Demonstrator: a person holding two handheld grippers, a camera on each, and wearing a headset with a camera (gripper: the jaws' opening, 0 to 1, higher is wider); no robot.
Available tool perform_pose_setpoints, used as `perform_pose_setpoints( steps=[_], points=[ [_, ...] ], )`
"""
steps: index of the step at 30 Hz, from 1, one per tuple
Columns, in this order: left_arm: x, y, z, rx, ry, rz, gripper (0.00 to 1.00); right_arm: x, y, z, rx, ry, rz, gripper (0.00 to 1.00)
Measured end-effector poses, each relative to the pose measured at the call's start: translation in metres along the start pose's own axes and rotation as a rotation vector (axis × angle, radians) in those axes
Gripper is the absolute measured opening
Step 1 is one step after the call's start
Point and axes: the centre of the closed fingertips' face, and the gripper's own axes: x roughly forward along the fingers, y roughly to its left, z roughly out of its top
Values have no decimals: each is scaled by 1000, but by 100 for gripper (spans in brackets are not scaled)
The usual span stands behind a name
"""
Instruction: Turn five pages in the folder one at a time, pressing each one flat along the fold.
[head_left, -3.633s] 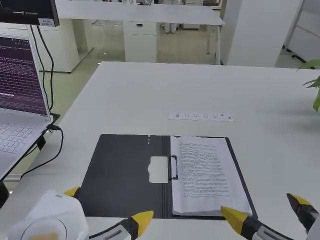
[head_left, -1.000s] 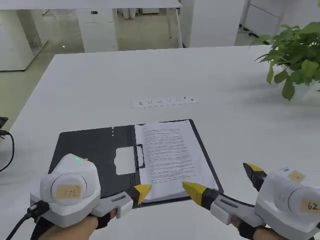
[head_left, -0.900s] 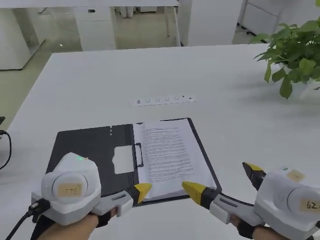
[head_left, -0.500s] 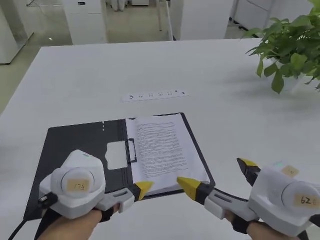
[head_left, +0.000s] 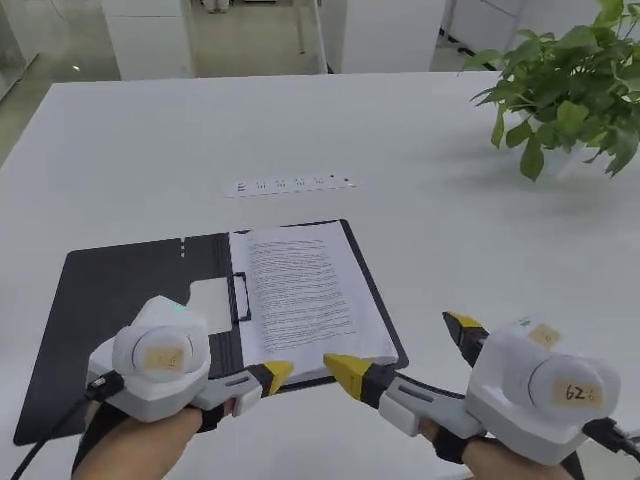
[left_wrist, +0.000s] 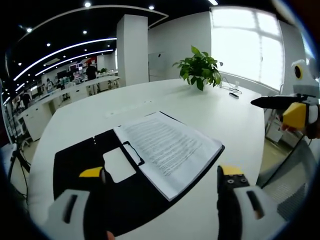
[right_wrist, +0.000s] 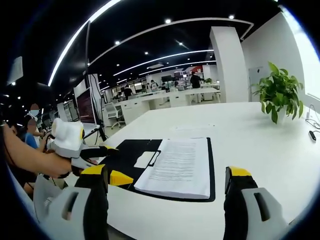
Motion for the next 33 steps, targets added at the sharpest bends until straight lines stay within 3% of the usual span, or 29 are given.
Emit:
perform_pose_setpoints(
  steps=[33],
  points=[
    [83,-47,2,7,23,-106,89,1,-5,-5,15,-1,-9,96]
  ],
)
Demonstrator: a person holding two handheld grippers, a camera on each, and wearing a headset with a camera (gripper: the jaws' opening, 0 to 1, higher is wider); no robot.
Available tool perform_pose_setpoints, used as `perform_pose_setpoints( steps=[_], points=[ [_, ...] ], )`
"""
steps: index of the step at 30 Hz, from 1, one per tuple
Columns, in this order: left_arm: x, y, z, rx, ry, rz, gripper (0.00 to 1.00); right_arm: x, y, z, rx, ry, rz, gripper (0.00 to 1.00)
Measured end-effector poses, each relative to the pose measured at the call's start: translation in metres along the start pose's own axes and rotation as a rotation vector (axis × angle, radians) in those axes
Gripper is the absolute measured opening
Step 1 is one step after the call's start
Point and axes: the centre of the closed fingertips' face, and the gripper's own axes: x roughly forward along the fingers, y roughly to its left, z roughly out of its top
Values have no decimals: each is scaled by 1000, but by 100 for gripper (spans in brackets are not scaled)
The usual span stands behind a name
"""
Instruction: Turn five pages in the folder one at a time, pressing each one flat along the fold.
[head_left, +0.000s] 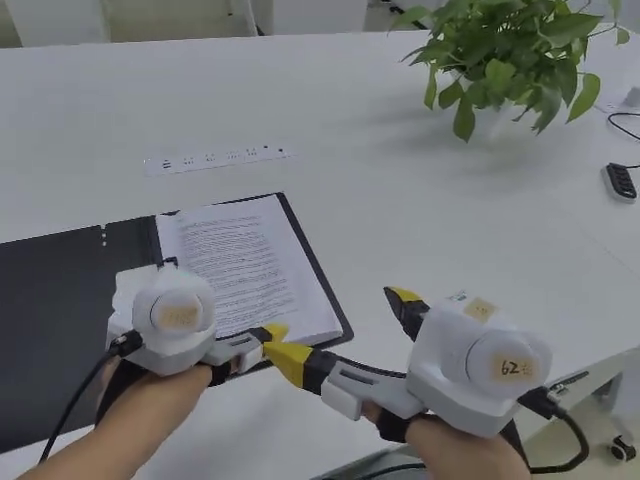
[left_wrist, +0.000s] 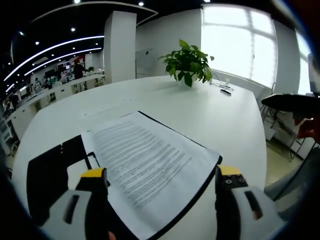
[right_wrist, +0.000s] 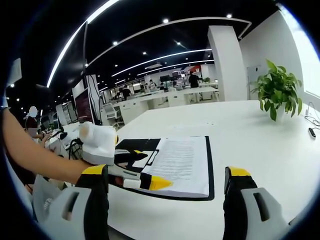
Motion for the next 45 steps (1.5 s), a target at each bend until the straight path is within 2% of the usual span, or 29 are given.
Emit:
perform_pose_setpoints(
  steps=[9,13,15,20,24,31,37,41,45],
  points=[
    [25,-13,-3,-11,11,-11,88,-1,4,-5,0,6,5,96],
    [33,-11,-3,-24,3,9,86,0,2,-8,1,9,0,96],
    [38,-9,-7,-16,20,17,84,0,2,-8,6,10,-2,96],
    [43,-9,-9,-26,30,26,81,1,0,-9,12,12,-5,95],
    [49,-8,-20,-25,61,38,78,1,0,-9,18,9,-5,95],
    [52,-9,-28,17,75,69,77,1,0,-11,24,15,-4,94],
    [51,-8,-29,29,66,78,76,1,2,-11,20,17,-2,94],
    [51,-7,-29,28,59,79,72,1,2,-12,25,17,-4,94],
    [50,-12,-31,35,49,58,60,1,2,-12,21,22,-2,94]
  ],
)
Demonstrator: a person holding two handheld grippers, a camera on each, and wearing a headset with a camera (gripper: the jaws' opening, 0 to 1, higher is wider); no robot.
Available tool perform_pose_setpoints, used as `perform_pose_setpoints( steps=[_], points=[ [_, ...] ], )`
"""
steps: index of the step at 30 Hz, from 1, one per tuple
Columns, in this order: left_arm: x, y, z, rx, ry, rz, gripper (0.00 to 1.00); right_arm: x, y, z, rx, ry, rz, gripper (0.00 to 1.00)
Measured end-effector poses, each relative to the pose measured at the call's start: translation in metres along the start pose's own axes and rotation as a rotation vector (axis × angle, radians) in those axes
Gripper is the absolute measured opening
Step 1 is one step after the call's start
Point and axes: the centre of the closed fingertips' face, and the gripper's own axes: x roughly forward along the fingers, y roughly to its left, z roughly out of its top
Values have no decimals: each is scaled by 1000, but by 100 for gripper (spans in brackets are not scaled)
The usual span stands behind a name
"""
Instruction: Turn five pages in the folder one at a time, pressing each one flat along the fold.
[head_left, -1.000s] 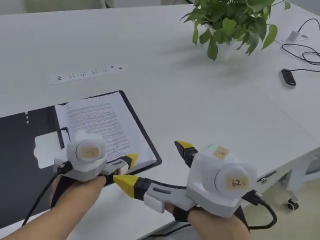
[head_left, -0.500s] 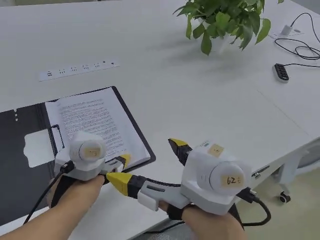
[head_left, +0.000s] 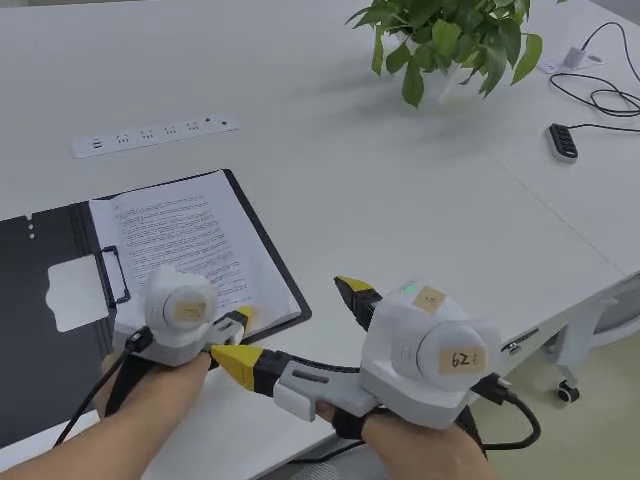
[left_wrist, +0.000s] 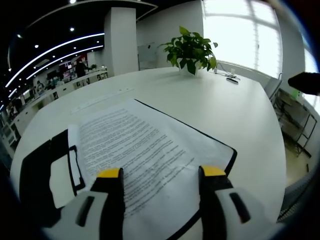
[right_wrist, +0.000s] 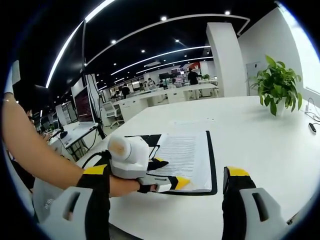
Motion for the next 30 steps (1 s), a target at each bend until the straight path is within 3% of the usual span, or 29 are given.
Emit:
perform_pose_setpoints(
  steps=[10,14,19,26,30],
  points=[
    [0,-10,0,17,-23,-32,39,0,0,-1,3,5,1,94],
    [0,-6,0,15,-25,-18,25,1,0,-2,0,11,3,94],
    [-1,-2,1,19,-23,-16,16,4,-1,-3,6,25,8,94],
    [-1,3,1,14,-24,-6,8,20,-15,-8,0,90,-20,86],
    [-2,2,1,10,-27,-4,7,33,-25,-14,34,117,-35,82]
  ],
)
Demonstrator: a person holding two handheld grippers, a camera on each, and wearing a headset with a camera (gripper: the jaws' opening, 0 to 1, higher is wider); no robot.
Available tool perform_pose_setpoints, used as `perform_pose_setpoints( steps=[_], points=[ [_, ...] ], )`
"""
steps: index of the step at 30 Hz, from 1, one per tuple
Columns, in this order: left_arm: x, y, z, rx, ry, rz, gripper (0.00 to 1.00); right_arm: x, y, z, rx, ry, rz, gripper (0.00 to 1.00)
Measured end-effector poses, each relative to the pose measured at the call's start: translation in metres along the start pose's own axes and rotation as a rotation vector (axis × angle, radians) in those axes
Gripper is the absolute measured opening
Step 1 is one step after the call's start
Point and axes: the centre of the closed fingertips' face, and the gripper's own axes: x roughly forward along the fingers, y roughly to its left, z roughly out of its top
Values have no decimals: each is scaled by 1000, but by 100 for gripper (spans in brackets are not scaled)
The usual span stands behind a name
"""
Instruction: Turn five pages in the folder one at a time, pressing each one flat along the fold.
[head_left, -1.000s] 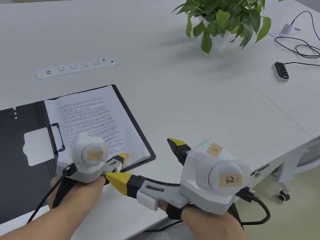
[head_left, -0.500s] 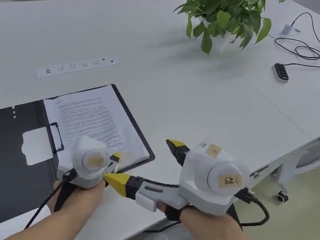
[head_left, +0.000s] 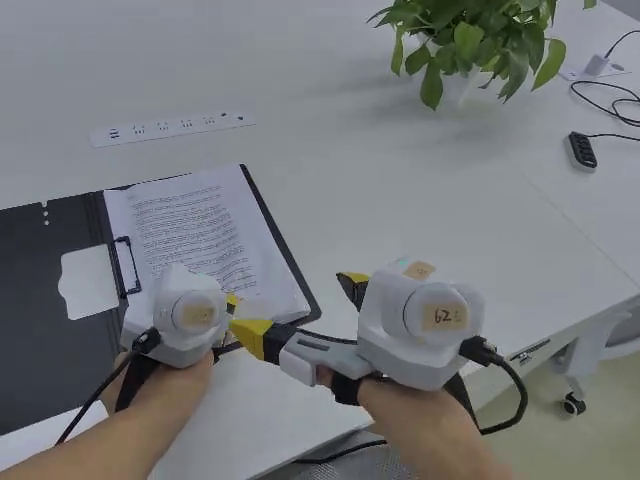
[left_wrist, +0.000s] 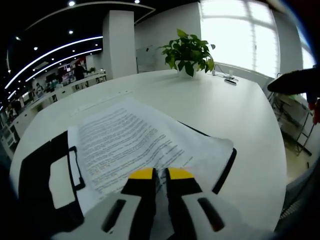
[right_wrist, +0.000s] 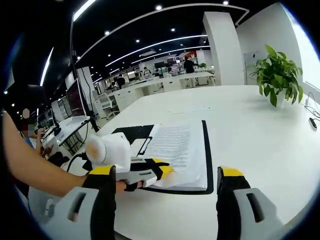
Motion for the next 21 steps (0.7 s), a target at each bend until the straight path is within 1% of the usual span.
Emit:
perform_pose_setpoints(
  steps=[2,4,5,6,7,9,10,12,14,16,19,21],
  points=[
    [0,0,0,-1,0,1,6,6,-5,-6,-2,26,-17,77],
    [0,0,0,-17,-1,3,5,14,-9,-11,-19,45,-13,72],
    [0,0,0,-17,-2,3,5,18,-12,-17,-34,70,-18,68],
    [0,1,0,-18,-3,4,5,21,-15,-20,-43,82,-26,65],
    [0,0,0,-22,-4,3,5,25,-17,-22,-43,83,-29,63],
    [0,1,0,-25,-5,4,4,30,-21,-25,-19,86,-33,58],
    [0,1,0,-26,-6,4,4,32,-24,-27,11,93,-41,56],
    [0,0,0,-33,-7,3,4,37,-32,-32,46,103,-66,53],
    [0,1,0,-35,-7,4,4,41,-37,-36,85,108,-76,47],
    [0,0,-1,-36,-8,4,4,46,-42,-43,115,128,-86,42],
    [0,0,0,-37,-6,4,4,51,-47,-46,142,130,-96,38],
    [0,0,0,-37,-6,4,4,54,-50,-48,150,142,-104,35]
  ],
)
